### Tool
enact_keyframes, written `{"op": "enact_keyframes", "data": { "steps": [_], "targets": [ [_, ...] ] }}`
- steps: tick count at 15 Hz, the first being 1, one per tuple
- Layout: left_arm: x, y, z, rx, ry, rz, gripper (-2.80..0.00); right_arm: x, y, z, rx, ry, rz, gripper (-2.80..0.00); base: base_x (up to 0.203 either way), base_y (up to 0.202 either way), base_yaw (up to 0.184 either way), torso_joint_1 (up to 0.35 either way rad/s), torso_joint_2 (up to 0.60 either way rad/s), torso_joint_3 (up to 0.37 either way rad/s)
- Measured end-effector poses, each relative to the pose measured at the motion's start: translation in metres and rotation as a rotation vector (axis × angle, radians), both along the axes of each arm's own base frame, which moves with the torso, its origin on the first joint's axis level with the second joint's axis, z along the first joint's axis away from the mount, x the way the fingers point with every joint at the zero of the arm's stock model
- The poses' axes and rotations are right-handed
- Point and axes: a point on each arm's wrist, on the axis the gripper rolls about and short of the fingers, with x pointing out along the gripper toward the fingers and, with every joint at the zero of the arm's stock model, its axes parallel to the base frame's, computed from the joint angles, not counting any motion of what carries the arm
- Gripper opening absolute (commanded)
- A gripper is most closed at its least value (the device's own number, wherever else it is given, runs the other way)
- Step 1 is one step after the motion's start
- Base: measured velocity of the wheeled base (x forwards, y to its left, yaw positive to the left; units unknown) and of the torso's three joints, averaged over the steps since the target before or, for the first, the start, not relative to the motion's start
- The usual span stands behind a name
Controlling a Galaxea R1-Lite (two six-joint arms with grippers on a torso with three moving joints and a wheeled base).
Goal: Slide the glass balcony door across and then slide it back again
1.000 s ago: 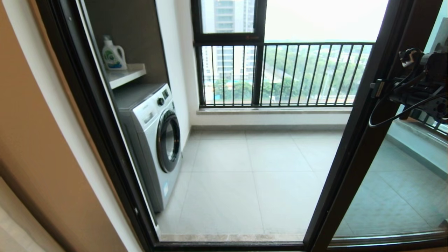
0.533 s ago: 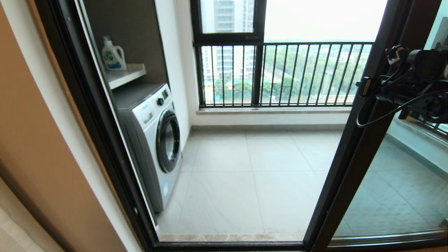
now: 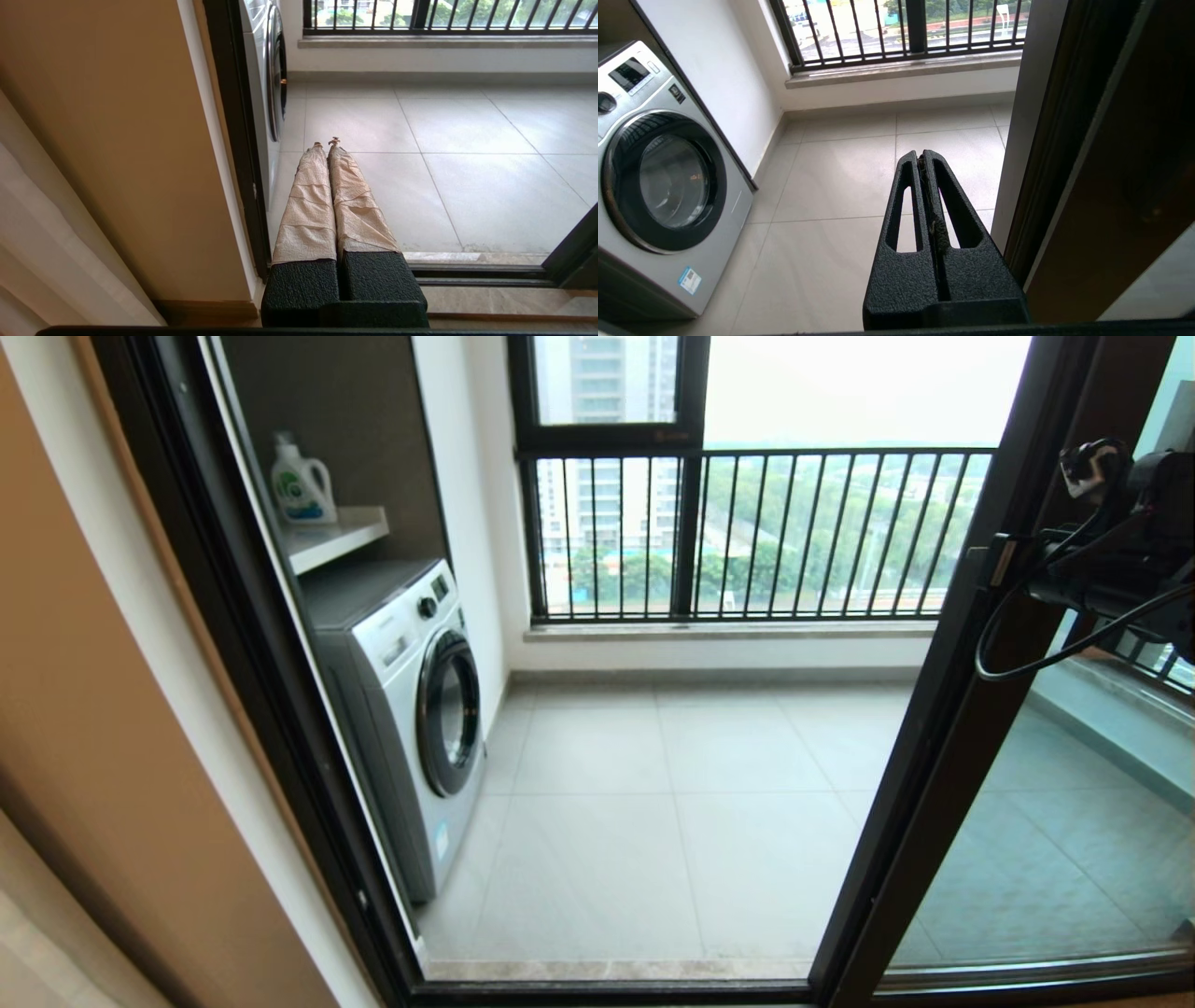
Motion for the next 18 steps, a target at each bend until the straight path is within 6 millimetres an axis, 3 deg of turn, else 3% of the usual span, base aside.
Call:
{"op": "enact_keyframes", "data": {
  "steps": [3, 6, 11, 14, 18],
  "targets": [
    [0.000, 0.000, 0.000, 0.000, 0.000, 0.000, -2.80, -0.042, 0.008, 0.010, 0.020, 0.000, 0.002, -2.80, 0.000, 0.000, 0.000, 0.000, 0.00, 0.000],
    [0.000, 0.000, 0.000, 0.000, 0.000, 0.000, -2.80, -0.106, 0.019, 0.023, 0.032, -0.026, 0.001, -2.80, 0.000, 0.000, 0.000, 0.000, 0.00, 0.000],
    [0.000, 0.000, 0.000, 0.000, 0.000, 0.000, -2.80, -0.252, 0.045, 0.047, -0.037, -0.131, 0.001, -2.80, 0.000, 0.000, 0.000, 0.000, 0.00, 0.000],
    [0.000, 0.000, 0.000, 0.000, 0.000, 0.000, -2.80, -0.343, 0.061, 0.044, -0.098, -0.187, 0.000, -2.80, 0.000, 0.000, 0.000, 0.000, 0.00, 0.000],
    [0.000, 0.000, 0.000, -0.001, 0.000, -0.001, -2.80, -0.432, 0.075, 0.035, -0.143, -0.266, 0.045, -2.80, 0.000, 0.000, 0.000, 0.000, 0.00, 0.000]
  ]
}}
